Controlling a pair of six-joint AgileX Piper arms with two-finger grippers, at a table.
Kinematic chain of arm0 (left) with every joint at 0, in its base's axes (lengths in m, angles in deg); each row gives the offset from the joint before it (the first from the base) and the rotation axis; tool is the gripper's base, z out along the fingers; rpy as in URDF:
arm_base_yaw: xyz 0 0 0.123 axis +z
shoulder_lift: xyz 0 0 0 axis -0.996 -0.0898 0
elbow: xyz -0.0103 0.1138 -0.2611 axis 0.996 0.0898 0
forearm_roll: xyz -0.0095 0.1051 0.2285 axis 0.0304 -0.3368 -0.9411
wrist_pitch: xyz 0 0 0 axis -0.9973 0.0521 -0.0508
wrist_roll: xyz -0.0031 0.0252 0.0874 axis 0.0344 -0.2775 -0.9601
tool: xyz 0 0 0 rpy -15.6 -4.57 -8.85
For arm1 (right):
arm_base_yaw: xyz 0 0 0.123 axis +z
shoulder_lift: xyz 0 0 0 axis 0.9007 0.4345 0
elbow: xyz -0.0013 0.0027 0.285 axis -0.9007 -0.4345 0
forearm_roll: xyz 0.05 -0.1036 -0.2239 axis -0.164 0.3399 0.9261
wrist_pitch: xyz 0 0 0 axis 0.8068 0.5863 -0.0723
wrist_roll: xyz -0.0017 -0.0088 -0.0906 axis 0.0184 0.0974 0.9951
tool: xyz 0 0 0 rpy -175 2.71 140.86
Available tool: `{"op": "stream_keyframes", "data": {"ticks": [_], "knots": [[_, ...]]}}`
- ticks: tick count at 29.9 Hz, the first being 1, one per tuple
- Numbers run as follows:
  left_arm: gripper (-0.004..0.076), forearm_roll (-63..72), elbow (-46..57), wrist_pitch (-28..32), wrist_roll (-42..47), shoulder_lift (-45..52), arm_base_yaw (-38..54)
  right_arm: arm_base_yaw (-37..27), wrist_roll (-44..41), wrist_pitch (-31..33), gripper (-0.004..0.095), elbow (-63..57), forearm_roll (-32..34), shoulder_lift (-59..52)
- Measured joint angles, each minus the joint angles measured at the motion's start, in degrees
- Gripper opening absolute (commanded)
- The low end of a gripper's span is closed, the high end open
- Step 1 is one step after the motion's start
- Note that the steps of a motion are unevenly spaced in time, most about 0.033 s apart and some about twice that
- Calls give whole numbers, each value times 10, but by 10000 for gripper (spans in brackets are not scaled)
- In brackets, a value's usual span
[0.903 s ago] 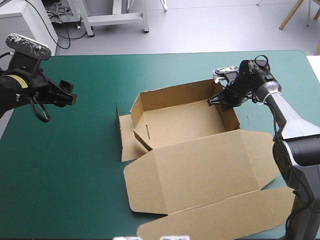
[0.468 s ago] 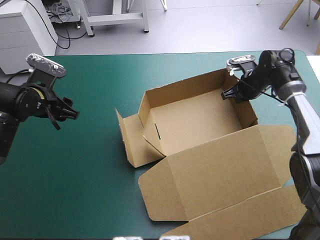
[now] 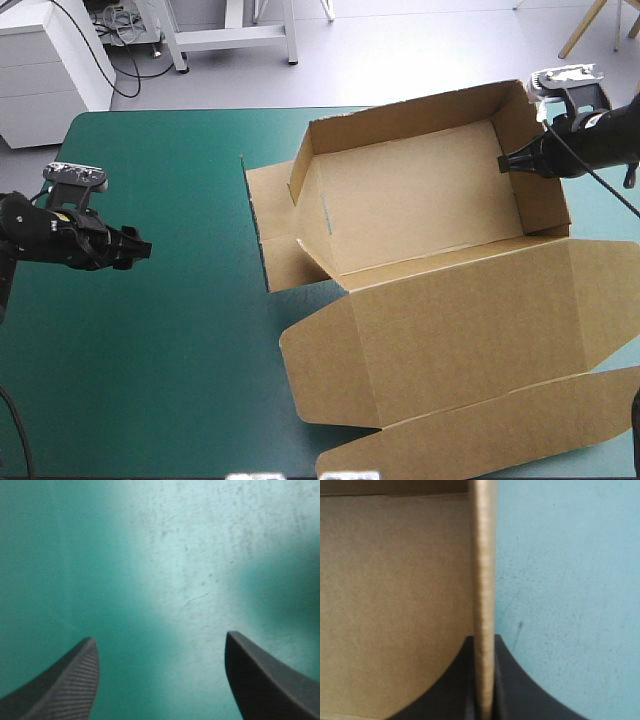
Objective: Fold the box
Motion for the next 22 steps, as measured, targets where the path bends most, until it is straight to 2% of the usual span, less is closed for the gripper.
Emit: {"op": "stream_keyframes", "data": {"ticks": [5,12,18,22], "knots": [[502,179,57,25,-117,-8,29,0,19,5,-20,0,-38,-27],[502,338,116,31,-238,-32,32,0,34,6,-20,0,-68,-58],[502,471,146,7,-340,-57,32,0,48,6,-20,0,-98,-66],[502,528,157,-10,-371,-67,19,0,48,6,-20,0,-100,-66]]}}
